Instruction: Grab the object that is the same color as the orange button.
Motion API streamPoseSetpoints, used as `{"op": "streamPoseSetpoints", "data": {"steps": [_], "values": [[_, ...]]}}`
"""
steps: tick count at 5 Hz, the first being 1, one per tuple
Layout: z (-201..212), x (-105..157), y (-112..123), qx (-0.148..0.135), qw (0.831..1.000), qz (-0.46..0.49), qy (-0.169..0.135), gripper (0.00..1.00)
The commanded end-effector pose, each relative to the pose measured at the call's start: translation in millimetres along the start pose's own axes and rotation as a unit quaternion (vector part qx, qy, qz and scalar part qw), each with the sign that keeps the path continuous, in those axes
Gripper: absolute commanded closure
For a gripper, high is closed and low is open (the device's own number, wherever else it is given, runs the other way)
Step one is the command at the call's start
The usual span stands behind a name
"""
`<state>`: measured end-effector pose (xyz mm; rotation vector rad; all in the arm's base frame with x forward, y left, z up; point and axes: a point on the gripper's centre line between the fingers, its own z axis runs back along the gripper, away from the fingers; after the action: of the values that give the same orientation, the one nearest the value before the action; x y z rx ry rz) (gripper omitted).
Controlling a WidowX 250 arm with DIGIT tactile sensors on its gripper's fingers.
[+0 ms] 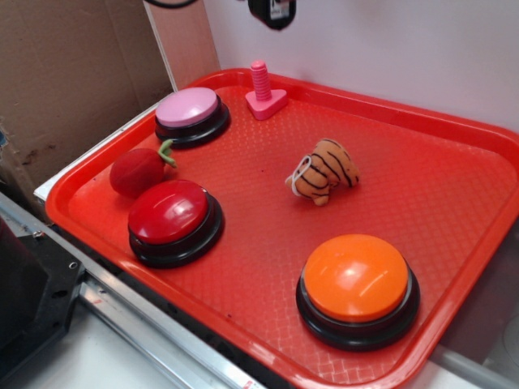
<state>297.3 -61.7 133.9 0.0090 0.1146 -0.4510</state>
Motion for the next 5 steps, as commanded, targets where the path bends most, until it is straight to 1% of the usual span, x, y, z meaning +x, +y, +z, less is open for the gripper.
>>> {"op": "streamPoseSetpoints", "data": {"steps": [1, 2, 3, 4, 5], "values": [[-63, 22, -23, 0.056, 0.997, -0.041, -0.023, 0.00], [-74, 35, -33, 0.041, 0.996, -0.062, -0.042, 0.00], [-65, 40, -39, 0.014, 0.995, -0.084, -0.059, 0.00], [-54, 47, -50, -0.004, 0.990, -0.120, -0.069, 0.00], [-62, 48, -52, -0.029, 0.989, -0.131, -0.056, 0.00]]}}
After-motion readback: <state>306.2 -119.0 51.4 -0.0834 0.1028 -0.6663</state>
